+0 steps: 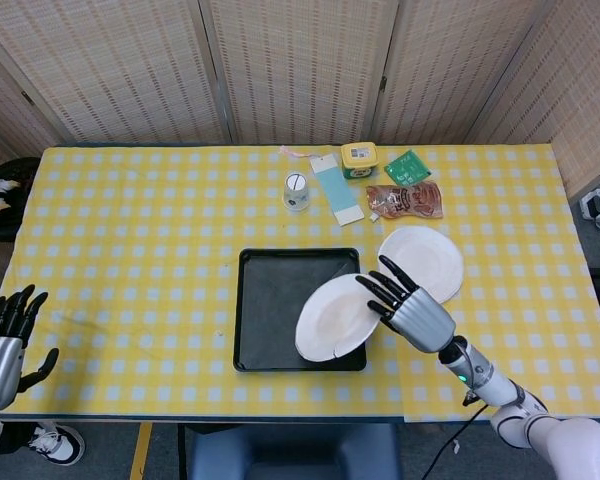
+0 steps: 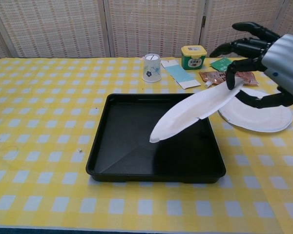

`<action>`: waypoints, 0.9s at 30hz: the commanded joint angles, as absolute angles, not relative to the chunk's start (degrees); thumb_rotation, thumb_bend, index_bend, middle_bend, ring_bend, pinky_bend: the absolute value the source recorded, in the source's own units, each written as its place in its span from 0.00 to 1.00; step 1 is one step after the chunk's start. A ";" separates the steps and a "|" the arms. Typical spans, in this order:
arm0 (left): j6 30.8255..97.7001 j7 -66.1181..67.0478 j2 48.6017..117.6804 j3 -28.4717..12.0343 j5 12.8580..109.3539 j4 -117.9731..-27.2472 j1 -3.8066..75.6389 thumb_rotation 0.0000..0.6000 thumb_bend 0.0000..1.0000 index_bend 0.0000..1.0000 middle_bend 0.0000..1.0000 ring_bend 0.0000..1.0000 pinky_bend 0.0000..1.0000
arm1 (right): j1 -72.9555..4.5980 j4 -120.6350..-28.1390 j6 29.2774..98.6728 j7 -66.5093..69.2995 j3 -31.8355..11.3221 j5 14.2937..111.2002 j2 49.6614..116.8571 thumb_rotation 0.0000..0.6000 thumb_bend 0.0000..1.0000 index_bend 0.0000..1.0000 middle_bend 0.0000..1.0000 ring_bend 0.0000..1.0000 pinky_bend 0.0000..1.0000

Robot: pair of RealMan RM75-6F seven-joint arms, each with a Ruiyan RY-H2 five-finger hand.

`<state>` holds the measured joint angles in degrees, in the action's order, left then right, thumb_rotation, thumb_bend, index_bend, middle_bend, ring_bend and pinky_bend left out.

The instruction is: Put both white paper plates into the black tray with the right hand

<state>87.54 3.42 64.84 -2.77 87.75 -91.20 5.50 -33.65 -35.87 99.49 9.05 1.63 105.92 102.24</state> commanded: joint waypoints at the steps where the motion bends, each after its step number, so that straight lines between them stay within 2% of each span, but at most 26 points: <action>1: 87.35 3.06 64.70 -2.76 87.67 -91.15 5.55 1.00 0.39 0.00 0.00 0.00 0.00 | -36.34 -34.20 96.67 8.47 0.79 105.75 104.84 1.00 0.54 0.66 0.25 0.24 0.00; 16: 86.59 1.46 64.14 -3.17 86.65 -90.77 5.77 1.00 0.39 0.00 0.00 0.00 0.00 | -43.31 -22.28 88.58 10.48 -0.76 102.82 113.87 1.00 0.53 0.67 0.25 0.24 0.00; 27: 85.86 1.05 64.08 -3.23 86.13 -90.54 5.99 1.00 0.39 0.00 0.00 0.00 0.00 | -42.67 -17.93 85.89 13.45 1.07 101.57 116.42 1.00 0.54 0.66 0.23 0.24 0.00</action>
<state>85.89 1.05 64.07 -3.23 86.15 -90.55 5.96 -42.87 -18.00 86.24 13.13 0.83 101.74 116.37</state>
